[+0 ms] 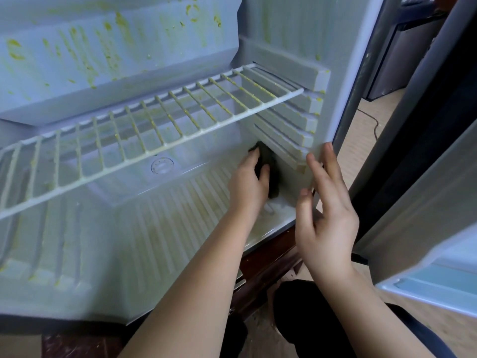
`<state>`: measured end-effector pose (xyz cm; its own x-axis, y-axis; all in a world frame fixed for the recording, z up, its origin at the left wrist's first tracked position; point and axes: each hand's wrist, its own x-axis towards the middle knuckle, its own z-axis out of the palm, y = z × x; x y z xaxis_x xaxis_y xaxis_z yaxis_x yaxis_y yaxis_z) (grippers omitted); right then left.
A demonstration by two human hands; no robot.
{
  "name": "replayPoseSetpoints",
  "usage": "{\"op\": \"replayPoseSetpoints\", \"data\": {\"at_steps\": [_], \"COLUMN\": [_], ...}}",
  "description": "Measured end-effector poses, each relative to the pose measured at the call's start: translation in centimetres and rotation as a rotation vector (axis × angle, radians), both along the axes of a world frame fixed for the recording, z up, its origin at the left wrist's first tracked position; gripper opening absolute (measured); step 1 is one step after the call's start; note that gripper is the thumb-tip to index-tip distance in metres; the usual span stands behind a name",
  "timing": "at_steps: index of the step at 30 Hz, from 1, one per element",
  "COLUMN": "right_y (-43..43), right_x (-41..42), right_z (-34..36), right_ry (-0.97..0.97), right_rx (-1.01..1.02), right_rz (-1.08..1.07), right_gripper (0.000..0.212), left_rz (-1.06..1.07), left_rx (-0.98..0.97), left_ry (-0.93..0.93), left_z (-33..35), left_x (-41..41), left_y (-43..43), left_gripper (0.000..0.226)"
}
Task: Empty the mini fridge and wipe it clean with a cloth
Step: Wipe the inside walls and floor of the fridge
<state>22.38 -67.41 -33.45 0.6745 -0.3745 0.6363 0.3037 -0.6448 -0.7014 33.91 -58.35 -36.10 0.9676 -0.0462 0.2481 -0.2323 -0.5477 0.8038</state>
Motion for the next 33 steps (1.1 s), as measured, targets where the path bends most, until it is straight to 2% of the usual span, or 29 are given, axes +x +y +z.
{"op": "replayPoseSetpoints", "data": {"at_steps": [4,11,15,18,20,22,24,26,30,33], "right_y": [-0.1,0.5,1.0,1.3,1.2,0.7,0.4,0.8,2.1,2.1], "right_x": [0.1,-0.5,-1.4,-2.3,-2.6,-2.4,-2.1,-1.8,-1.6,-1.4], "right_z": [-0.1,-0.5,-2.0,-2.8,-2.9,-2.6,-2.1,-1.8,-1.0,-0.7], "right_ry": [-0.018,-0.021,0.085,0.243,0.267,0.227,0.178,0.112,-0.039,-0.098], "right_rx": [-0.009,0.105,0.125,0.026,-0.022,0.008,0.083,0.137,0.127,0.143], "right_rz": [0.014,0.017,-0.005,-0.028,-0.013,-0.038,-0.078,-0.119,-0.176,-0.203], "right_gripper": [0.045,0.048,0.046,0.047,0.051,0.044,0.039,0.037,0.038,0.041], "left_rz": [-0.007,-0.092,-0.073,-0.095,-0.151,-0.231,-0.283,-0.233,-0.091,-0.066], "left_rx": [-0.024,-0.003,-0.22,-0.342,-0.377,-0.292,-0.029,0.211,0.285,0.33], "left_ry": [0.013,0.023,0.198,0.373,0.47,0.485,0.312,-0.005,-0.648,-0.892], "left_z": [0.1,1.9,2.9,3.6,4.2,5.0,6.2,7.7,10.6,11.5], "left_x": [0.7,-3.6,-5.3,-6.2,-7.0,-7.7,-8.1,-9.0,-11.7,-12.6], "left_y": [-0.4,-0.2,-0.1,0.3,0.7,1.1,1.3,1.5,2.4,3.4], "left_gripper": [0.05,0.036,0.02,0.015,0.013,0.014,0.019,0.022,0.021,0.027]}}
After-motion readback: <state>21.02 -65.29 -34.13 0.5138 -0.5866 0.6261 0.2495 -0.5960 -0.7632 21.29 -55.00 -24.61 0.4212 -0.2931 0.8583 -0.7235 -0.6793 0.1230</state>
